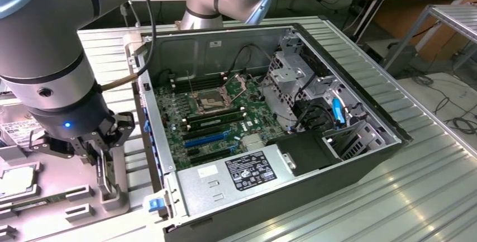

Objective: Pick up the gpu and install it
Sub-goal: 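Pick up the gpu and move the gpu toward the slot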

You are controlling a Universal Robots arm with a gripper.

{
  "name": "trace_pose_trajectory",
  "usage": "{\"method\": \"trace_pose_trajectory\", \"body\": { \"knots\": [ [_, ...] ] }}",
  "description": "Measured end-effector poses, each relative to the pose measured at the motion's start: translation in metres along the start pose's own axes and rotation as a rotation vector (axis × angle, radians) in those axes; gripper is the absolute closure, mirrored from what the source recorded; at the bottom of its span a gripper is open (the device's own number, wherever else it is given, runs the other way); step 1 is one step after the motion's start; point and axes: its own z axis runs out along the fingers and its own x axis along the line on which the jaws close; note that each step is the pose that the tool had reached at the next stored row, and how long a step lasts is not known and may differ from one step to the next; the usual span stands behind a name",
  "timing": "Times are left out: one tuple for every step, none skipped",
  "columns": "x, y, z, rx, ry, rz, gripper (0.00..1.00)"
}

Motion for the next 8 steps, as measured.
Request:
{"method": "trace_pose_trajectory", "body": {
  "knots": [
    [-0.0001,0.0001,-0.0023,0.0,0.0001,0.0,0.73],
    [-0.0001,0.0002,-0.0036,0.0001,0.0001,0.0,0.73],
    [-0.0002,0.0002,-0.0044,0.0,0.0001,0.0,0.73],
    [-0.0002,0.0003,-0.0054,0.0001,0.0001,0.0,0.73],
    [-0.0002,0.0003,-0.0063,0.0001,0.0001,0.0,0.73],
    [-0.0003,0.0003,-0.0072,0.0001,0.0001,0.0,0.73],
    [-0.0003,0.0004,-0.0077,0.0,0.0001,0.0,0.73],
    [-0.0003,0.0004,-0.009,0.0,0.0001,0.0,0.73]
  ]
}}
